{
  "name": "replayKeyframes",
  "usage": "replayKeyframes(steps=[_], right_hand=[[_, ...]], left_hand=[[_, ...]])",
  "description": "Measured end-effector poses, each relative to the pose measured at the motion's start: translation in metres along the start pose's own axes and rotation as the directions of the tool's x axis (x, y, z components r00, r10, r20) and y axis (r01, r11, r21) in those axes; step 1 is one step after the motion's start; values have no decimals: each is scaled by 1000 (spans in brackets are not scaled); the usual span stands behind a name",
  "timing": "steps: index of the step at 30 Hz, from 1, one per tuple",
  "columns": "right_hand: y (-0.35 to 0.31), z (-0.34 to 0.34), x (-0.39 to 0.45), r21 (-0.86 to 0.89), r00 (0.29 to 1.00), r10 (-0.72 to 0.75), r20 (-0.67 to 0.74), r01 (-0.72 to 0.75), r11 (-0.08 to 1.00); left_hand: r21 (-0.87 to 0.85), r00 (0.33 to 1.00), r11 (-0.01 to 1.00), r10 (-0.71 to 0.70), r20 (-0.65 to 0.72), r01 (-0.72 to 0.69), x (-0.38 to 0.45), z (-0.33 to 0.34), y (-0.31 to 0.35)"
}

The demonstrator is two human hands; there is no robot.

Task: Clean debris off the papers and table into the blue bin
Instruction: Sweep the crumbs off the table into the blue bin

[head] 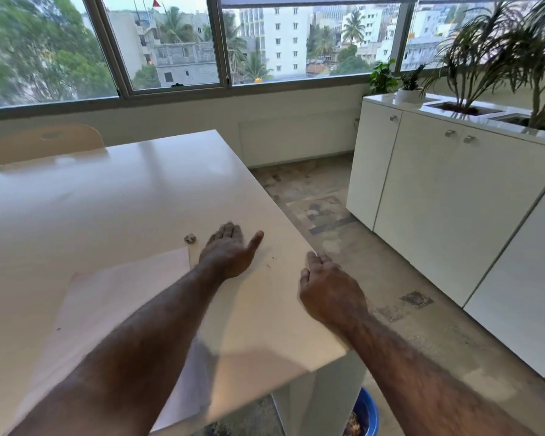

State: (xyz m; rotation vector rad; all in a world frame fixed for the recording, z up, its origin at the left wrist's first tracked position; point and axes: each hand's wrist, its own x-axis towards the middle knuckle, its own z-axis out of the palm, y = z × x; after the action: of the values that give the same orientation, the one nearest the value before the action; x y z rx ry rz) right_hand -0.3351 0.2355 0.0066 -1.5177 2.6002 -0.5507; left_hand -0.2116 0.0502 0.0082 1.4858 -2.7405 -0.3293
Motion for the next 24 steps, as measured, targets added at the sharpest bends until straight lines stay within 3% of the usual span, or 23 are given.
replayKeyframes(steps=[2,4,6,9,12,15,17,18,21,24], right_hand=[[0,1,0,-3,1000,2,-8,-2,1000],[0,1,-1,2,1000,10,-5,-10,1000],[-1,1,-1,6,1000,8,-3,-8,1000],[-1,1,-2,10,1000,3,-9,-3,1000],[-1,-2,-3,11,1000,7,-16,-7,1000],[-3,-3,-4,3,1000,10,-20,-10,1000],[-3,-2,-6,9,1000,10,-25,-10,1000],[-3,-3,-6,19,1000,13,-25,-12,1000],[-4,-5,-9,46,998,45,-39,-44,998],[-1,-7,-9,83,987,147,-61,-141,986]], left_hand=[[-13,984,985,175,37,-175,-22,10,11],[-79,969,966,247,16,-245,-34,14,14],[-107,983,977,176,-58,-182,-24,8,5],[-14,998,999,45,38,-45,2,-4,-9],[58,973,975,210,90,-216,2,-1,9],[-143,887,889,450,102,-434,-20,1,18],[-304,892,852,452,12,-427,-21,-3,8],[-304,913,869,408,-11,-391,-14,-6,2],[-50,948,954,298,113,-294,15,-10,-8],[75,931,937,324,170,-340,26,-10,12]])
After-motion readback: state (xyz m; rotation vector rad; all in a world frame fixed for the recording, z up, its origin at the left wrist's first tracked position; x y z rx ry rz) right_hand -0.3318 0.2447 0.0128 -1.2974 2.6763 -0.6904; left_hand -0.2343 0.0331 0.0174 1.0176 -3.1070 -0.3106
